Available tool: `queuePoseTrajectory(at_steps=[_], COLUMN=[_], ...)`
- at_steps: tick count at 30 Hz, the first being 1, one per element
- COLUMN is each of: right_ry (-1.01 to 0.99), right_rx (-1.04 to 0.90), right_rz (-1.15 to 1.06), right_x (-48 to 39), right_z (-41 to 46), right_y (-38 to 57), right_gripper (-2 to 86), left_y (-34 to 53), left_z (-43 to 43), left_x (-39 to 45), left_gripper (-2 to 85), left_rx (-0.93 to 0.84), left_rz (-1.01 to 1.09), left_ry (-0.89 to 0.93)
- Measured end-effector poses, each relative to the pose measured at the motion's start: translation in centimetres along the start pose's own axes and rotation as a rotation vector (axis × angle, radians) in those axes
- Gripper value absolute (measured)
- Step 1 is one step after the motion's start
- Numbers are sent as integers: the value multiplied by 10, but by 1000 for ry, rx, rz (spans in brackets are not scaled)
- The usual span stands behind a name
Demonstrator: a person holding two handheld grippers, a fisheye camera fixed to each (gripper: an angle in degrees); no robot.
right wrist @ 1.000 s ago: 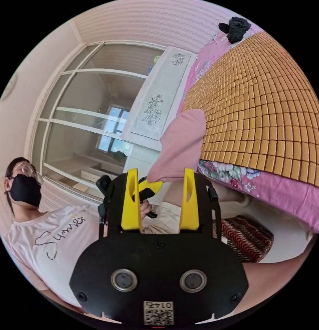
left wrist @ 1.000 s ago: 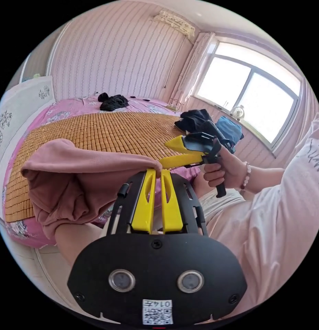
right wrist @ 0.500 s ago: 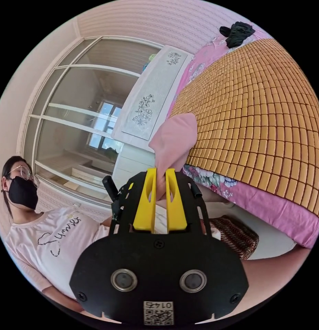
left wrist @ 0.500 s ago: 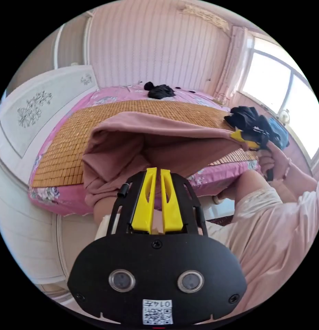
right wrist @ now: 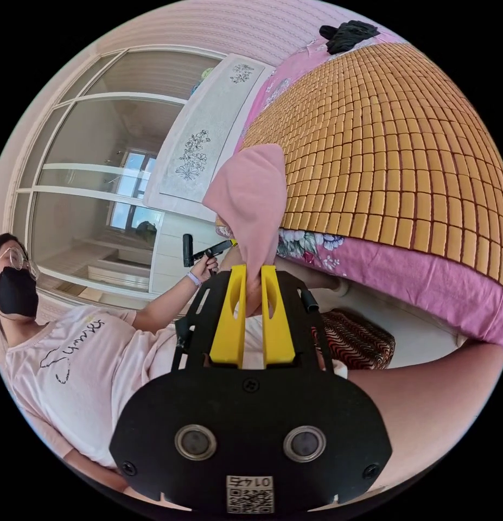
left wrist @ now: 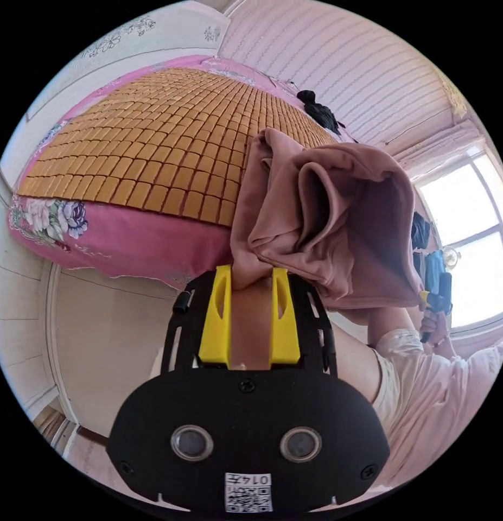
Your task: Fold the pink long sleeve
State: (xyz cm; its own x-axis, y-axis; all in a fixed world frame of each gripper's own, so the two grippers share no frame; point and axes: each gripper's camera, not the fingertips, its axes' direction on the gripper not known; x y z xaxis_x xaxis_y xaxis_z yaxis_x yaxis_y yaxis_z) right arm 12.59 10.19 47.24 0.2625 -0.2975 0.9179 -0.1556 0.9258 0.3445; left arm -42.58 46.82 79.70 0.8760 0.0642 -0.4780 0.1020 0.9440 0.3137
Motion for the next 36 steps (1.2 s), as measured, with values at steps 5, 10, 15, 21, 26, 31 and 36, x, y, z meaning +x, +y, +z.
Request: queuePoseTrajectory(at_steps=[5, 10, 15, 21, 26, 31, 36], right_ry=[60, 7, -108, -26, -103, 118, 231], right_rx=[134, 215, 340, 545, 762, 957, 965], right_rz=[16, -21, -154, -532, -811, -1133, -1273], right_x=[-45, -98, -170, -339, -477, -624, -706], right_z=[-9, -14, -37, -85, -153, -186, -206], right_y=[16, 28, 34, 37, 76, 156, 196], right_gripper=[30, 29, 25, 21, 19, 17, 19], left_y=[31, 72, 88, 93, 127, 158, 202], left_z=[-41, -115, -187, -294, -413, -469, -515], left_x=[30, 44, 71, 150, 204, 262, 284], left_gripper=[60, 48, 43, 39, 33, 26, 20], left_rx=[100, 359, 541, 848, 1212, 1283, 1454], left_rz=[124, 103, 173, 306, 412, 537, 606], left_ry=[-57, 73, 143, 45, 234, 59, 192])
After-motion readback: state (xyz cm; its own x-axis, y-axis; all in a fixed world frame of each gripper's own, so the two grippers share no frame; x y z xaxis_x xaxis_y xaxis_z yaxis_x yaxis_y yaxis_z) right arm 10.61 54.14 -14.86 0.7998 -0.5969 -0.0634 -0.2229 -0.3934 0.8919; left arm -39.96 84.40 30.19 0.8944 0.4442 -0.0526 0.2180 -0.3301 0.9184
